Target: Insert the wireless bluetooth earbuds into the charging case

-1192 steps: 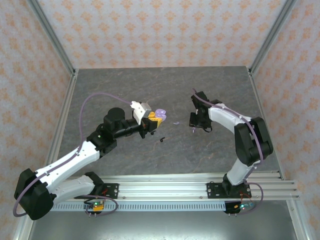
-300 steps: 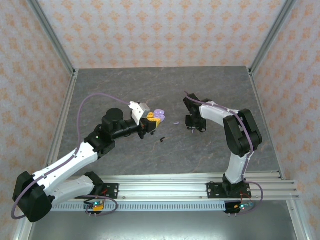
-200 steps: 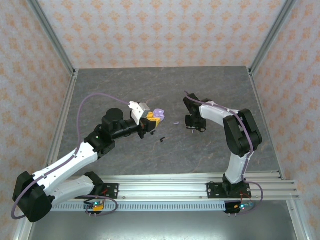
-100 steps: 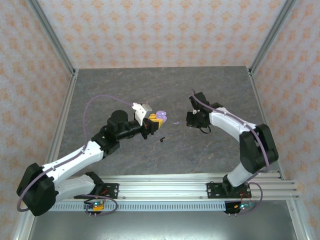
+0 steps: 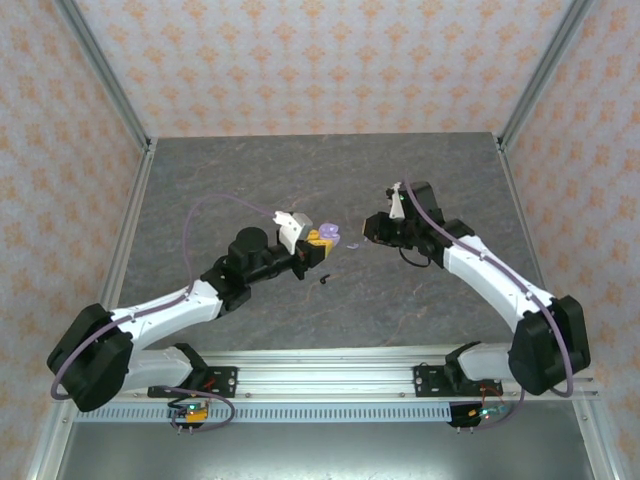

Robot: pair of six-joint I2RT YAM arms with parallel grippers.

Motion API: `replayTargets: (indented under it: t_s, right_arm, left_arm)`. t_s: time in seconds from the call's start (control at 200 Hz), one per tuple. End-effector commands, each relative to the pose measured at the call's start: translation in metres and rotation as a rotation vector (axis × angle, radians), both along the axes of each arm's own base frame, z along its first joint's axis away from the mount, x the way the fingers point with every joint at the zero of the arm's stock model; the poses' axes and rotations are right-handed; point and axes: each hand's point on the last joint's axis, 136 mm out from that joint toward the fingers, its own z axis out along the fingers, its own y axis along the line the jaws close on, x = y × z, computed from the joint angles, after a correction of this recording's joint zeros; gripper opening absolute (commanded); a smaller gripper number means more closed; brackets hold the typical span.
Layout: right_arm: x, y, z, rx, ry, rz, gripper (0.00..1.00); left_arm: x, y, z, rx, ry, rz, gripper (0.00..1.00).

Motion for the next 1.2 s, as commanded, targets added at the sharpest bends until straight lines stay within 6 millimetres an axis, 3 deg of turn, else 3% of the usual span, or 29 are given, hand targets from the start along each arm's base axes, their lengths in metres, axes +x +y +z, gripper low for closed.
replayTargets:
  t_s: [0.0,0.2,0.626,1.196]
  right_arm:
    - [-0.004,0.011,0.027,0.087,-0.07,0.032,0.17]
    - [-0.011,0.021,0.052,0.156,-0.118,0.069,0.18]
    - [-0.016,0.043,0.073,0.221,-0.158,0.108,0.18]
    - [-0.014,0.048,0.071,0.232,-0.155,0.092,0.18]
  left_arm:
    - [0.008,0.002,0.005,-0.006,-0.062,0.049,0.1]
    - [0.012,-0.001,-0.002,0.007,-0.047,0.059,0.1]
    - [0.021,-0.012,-0.006,-0.02,0.001,0.077,0.1]
    - [0.02,-0.03,0.008,-0.075,0.027,0.037,0.1]
